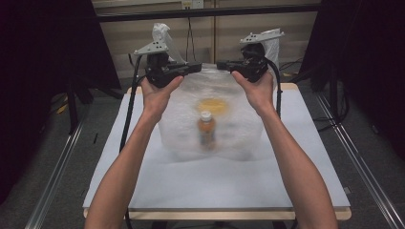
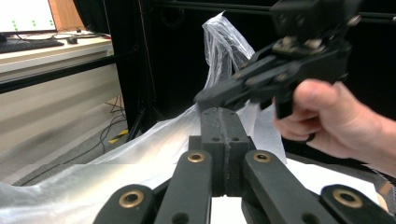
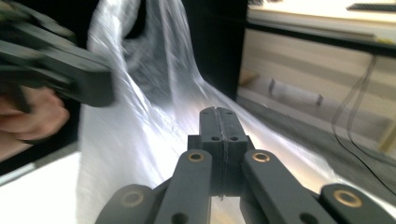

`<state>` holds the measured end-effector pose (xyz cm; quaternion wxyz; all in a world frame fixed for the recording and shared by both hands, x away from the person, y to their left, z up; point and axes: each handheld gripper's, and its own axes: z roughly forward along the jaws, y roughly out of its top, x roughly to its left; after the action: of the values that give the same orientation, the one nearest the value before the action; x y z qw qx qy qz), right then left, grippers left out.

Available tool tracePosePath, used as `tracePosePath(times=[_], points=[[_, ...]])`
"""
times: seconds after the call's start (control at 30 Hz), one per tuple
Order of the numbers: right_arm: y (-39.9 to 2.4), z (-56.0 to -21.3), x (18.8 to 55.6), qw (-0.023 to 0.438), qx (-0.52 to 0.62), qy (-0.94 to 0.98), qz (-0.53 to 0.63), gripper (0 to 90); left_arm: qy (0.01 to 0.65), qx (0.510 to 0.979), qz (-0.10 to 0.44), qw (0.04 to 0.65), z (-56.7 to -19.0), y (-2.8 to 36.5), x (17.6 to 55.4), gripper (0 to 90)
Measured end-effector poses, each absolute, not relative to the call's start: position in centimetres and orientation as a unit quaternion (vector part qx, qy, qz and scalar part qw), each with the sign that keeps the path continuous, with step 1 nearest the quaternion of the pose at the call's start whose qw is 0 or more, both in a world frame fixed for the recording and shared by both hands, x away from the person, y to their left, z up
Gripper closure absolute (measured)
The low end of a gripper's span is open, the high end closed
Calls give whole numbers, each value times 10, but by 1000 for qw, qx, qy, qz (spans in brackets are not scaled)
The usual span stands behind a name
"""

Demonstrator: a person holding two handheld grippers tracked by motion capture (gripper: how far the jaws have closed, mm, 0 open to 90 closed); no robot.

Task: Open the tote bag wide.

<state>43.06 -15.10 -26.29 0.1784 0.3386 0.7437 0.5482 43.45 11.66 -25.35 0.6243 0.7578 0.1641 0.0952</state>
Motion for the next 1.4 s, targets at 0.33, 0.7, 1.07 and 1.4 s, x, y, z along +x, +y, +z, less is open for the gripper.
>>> tracePosePath(times=[0.33, 0.7, 1.07, 1.4], points=[[-134, -310, 423, 120, 317, 774, 535, 900, 171, 764, 91, 616, -269, 117, 434, 900], [-120, -337, 395, 76, 281, 784, 548, 900, 169, 795, 98, 574, -289, 111, 431, 900], [-123, -352, 374, 53, 259, 792, 551, 900, 180, 811, 93, 549, -318, 118, 427, 900], [-116, -367, 361, 33, 241, 805, 541, 900, 181, 821, 84, 534, -339, 124, 416, 900]])
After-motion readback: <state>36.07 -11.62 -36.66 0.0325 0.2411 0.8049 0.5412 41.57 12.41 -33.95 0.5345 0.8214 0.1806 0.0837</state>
